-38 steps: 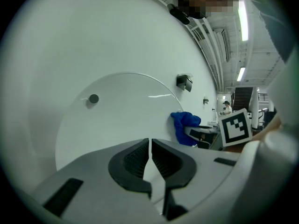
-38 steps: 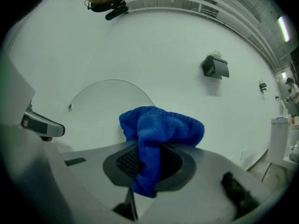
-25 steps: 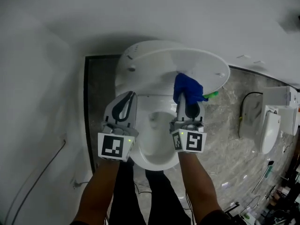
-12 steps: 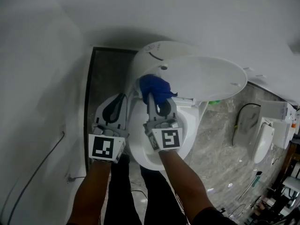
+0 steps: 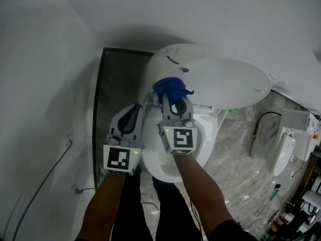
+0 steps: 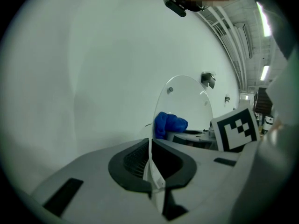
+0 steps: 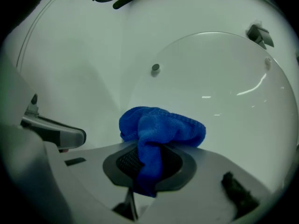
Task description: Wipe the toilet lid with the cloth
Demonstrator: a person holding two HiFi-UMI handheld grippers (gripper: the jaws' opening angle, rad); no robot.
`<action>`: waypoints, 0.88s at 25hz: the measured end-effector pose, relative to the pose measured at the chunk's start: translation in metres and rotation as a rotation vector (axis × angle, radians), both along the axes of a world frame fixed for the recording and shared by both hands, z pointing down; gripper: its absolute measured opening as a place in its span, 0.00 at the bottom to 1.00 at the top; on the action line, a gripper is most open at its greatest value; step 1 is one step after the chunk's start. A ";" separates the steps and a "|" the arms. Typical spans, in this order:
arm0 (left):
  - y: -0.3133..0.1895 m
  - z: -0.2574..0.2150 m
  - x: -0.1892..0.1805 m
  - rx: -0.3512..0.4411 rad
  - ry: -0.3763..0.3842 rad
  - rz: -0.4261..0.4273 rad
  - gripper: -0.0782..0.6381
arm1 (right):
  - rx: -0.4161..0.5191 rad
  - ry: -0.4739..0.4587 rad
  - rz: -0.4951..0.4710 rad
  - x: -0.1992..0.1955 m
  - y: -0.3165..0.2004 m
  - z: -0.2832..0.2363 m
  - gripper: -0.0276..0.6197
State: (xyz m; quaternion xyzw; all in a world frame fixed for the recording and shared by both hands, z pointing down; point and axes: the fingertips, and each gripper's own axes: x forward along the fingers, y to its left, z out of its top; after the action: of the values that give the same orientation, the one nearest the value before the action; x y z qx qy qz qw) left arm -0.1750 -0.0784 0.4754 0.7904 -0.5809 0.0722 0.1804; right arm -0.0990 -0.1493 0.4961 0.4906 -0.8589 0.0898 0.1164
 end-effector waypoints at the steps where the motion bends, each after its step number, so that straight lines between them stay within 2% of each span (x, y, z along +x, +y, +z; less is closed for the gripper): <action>1: -0.002 0.001 0.004 -0.002 0.003 0.006 0.15 | 0.002 0.004 0.012 0.007 -0.002 0.001 0.13; 9: -0.020 0.005 0.050 0.001 -0.009 0.076 0.15 | 0.045 0.039 0.119 0.077 -0.017 0.000 0.13; 13: -0.026 0.011 0.074 -0.003 -0.039 0.125 0.15 | 0.054 0.060 0.177 0.115 -0.017 0.006 0.13; 22: -0.030 0.019 0.136 -0.012 -0.051 0.216 0.15 | 0.070 0.095 0.385 0.230 -0.019 0.004 0.13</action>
State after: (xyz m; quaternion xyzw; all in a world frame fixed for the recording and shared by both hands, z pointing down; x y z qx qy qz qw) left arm -0.0390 -0.1087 0.4947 0.8452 -0.4964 0.1151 0.1615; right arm 0.1307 -0.1678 0.5005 0.6530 -0.7456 0.0571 0.1202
